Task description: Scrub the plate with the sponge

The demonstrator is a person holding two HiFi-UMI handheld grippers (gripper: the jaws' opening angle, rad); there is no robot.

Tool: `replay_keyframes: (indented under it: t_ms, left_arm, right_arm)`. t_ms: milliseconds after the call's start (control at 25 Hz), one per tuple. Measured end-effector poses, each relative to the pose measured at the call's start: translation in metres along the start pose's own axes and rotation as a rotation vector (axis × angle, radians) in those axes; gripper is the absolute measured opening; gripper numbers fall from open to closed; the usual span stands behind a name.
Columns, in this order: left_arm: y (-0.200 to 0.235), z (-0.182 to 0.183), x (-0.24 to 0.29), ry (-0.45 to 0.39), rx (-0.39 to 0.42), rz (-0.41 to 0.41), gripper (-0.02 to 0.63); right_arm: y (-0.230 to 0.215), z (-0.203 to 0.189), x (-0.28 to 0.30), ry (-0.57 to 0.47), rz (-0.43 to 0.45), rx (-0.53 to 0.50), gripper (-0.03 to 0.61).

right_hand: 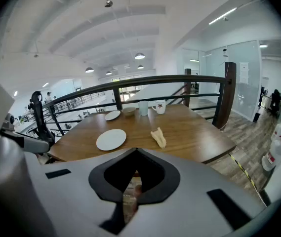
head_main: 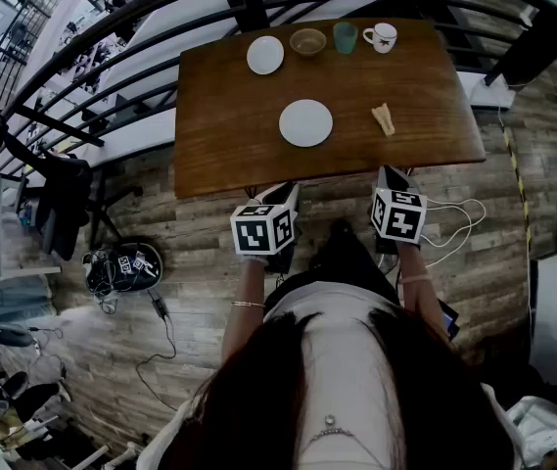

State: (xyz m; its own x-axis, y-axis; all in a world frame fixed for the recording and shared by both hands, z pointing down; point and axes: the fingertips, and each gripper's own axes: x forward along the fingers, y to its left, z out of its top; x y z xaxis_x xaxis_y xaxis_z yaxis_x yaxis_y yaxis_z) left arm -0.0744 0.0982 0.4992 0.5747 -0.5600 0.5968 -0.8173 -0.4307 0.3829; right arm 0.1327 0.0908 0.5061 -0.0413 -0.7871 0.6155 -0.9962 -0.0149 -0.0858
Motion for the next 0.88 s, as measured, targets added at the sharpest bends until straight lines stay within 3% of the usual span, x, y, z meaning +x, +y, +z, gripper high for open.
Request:
replay_keyframes:
  t_ms: [880]
  left_arm:
    - [0.000, 0.057, 0.099, 0.027, -0.064, 0.044, 0.048]
  right_arm:
    - [-0.062, 0.040, 0.096, 0.081, 0.064, -0.039, 0.040]
